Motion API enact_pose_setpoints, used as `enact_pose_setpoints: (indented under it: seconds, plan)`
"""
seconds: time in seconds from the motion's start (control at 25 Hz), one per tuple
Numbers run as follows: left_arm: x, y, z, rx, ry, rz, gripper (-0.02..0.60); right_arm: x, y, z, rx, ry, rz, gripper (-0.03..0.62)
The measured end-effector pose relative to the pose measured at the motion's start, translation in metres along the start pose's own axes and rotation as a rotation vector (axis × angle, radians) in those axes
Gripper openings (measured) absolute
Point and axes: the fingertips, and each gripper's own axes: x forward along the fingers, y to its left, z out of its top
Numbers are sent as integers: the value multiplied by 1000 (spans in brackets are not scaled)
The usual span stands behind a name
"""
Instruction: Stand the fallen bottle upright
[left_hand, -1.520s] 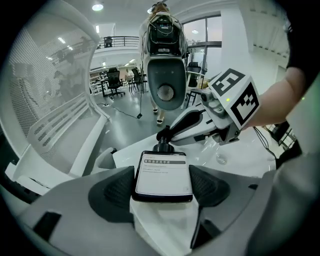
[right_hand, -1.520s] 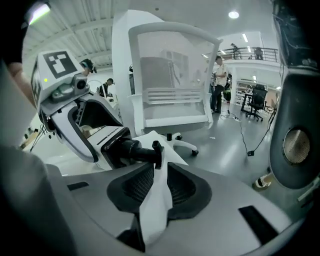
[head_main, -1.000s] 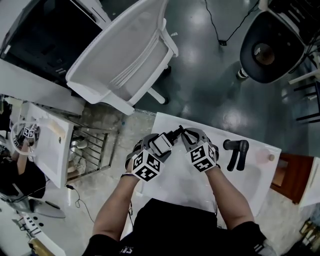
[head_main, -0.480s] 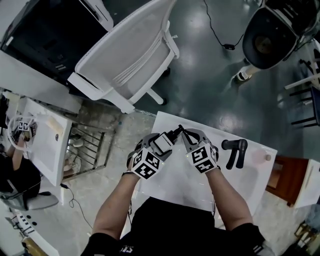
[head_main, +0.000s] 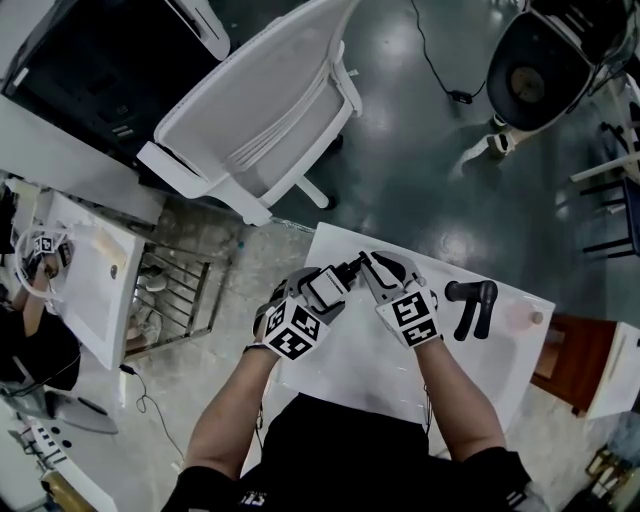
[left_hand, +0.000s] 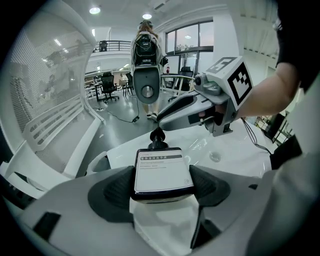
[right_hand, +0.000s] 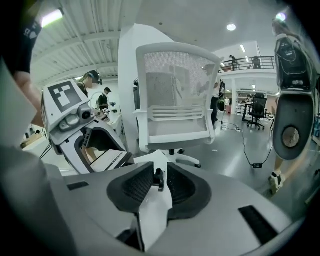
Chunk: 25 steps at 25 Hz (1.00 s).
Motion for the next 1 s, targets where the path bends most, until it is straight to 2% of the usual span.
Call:
enact_pose_setpoints:
  seconds: [0.16, 0.2, 0.52, 0.76, 0.8, 1.0]
  plan:
    - [0, 1, 0, -3, 0, 1, 352, 11, 1, -10, 10, 40, -4, 100]
    - [0, 1, 0, -4, 0, 2, 353, 12, 0, -13, 13, 44, -19, 76]
    - [5, 4, 2, -13, -17, 8, 353, 10, -6, -12, -41, 2, -87, 51]
    - [16, -1, 15, 25, -31, -1, 353, -6, -17, 3, -47, -31, -140, 46]
    - [18, -2, 17, 29, -33, -3, 352, -10, -18, 10, -54, -42, -141, 11]
    - [18, -6, 20, 38, -41, -19, 353, -17, -13, 18, -55, -2, -117, 14]
